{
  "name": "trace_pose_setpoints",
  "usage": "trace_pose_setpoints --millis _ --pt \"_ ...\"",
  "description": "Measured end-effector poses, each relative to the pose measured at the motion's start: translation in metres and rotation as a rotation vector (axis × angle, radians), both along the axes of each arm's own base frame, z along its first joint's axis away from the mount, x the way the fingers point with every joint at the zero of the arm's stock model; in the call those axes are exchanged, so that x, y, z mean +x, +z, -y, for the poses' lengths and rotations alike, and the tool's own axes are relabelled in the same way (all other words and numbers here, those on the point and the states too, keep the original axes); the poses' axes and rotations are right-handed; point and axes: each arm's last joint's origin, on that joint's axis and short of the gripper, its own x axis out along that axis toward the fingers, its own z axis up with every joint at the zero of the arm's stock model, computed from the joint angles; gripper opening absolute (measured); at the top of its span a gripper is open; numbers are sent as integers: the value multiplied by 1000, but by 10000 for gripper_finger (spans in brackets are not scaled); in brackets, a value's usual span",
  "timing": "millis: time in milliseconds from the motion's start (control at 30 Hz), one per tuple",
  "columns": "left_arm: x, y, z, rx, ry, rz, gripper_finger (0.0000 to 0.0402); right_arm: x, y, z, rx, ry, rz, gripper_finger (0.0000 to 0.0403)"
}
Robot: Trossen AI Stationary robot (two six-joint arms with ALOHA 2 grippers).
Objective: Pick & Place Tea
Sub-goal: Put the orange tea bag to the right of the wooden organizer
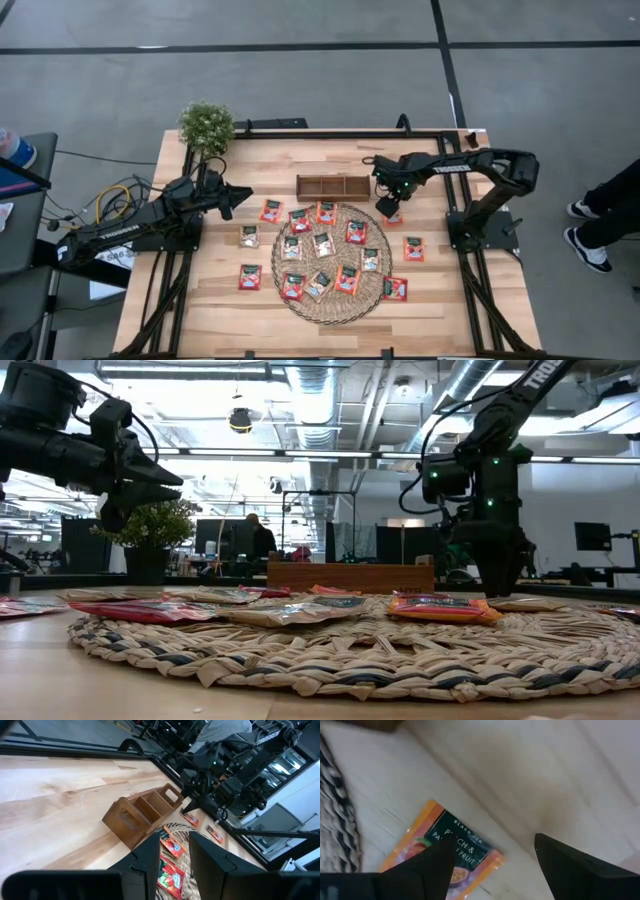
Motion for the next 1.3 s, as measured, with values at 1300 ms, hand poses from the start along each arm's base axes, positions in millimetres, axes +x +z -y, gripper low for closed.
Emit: trace_pose_setpoints --millis 1300 --pt "0 0 0 2 2 -1 95 -7 11 -3 -170 -66 -95 260"
